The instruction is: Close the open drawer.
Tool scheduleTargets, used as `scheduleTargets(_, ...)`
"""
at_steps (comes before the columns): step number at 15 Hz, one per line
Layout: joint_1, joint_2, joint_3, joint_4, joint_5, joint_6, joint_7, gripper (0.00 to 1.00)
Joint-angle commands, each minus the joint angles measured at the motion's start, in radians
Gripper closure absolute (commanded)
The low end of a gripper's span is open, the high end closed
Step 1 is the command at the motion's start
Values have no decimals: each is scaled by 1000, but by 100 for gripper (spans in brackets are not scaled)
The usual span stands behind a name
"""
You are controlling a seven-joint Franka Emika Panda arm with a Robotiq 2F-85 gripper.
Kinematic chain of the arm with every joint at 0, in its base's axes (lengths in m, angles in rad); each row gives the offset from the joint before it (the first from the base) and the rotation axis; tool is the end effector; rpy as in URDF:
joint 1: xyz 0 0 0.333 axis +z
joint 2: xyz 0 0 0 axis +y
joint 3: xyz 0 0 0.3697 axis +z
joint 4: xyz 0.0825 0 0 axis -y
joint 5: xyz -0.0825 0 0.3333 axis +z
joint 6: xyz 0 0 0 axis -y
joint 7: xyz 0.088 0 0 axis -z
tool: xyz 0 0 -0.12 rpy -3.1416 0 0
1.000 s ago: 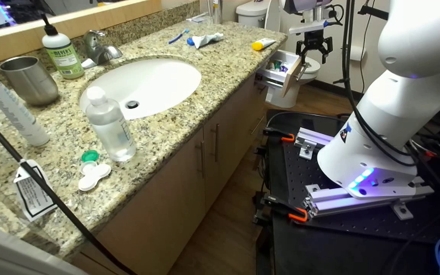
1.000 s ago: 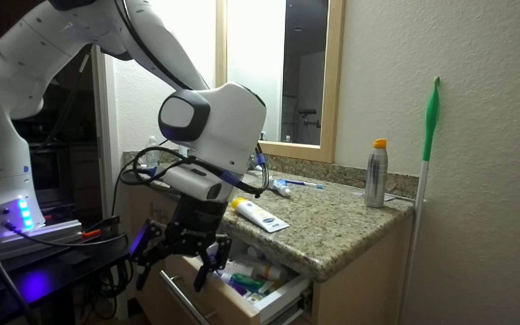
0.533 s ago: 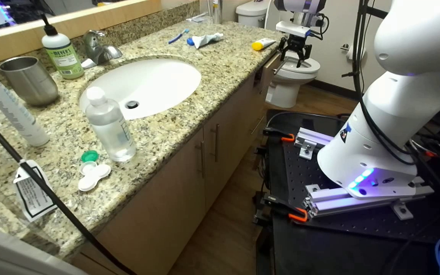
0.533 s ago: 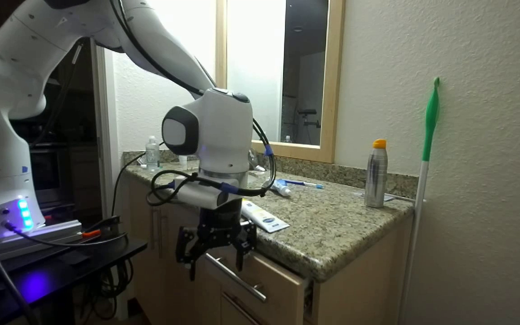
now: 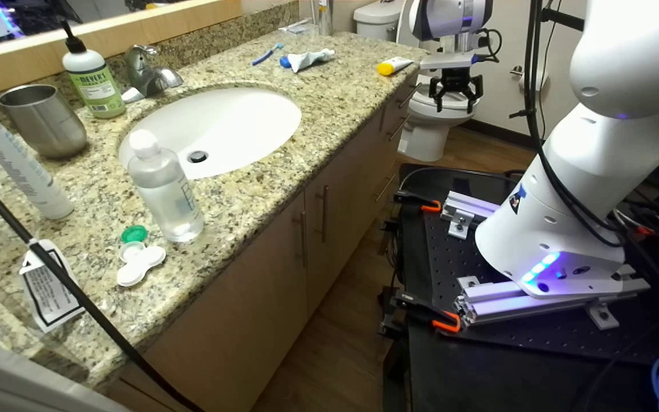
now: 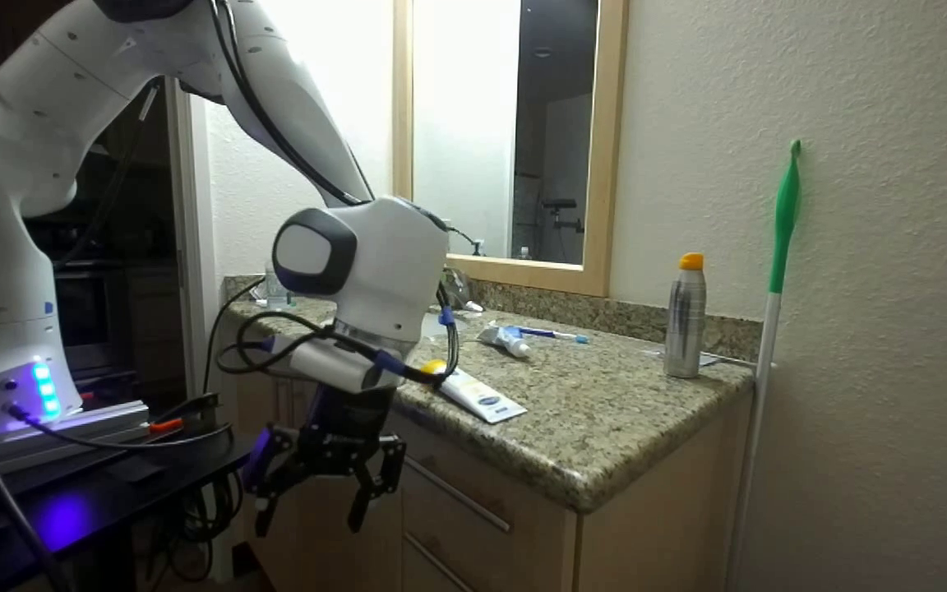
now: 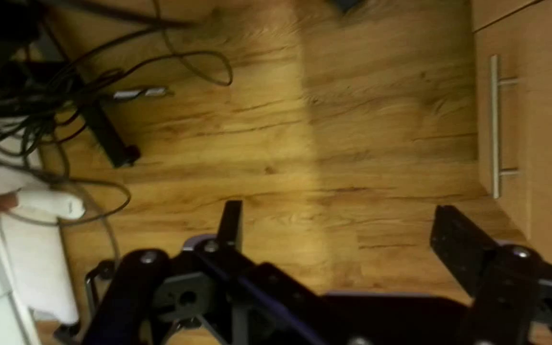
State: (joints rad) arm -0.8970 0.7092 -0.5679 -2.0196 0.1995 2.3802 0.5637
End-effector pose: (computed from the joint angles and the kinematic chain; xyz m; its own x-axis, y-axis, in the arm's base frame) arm 0.0808 -0.5645 0.1992 -0.5268 -0.8493 -0.0346 -0.8099 0.4892 0.3236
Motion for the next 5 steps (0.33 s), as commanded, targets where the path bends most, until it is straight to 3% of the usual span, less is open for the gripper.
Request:
scheduleTargets(1,30,-148,-133,-94,-130,55,-133,0)
scheduleTargets(4,-7,-316,-176,-121,-126,32,-307,0)
scheduleTargets(5,2,-175,-163,-50,-111,42,-219,0)
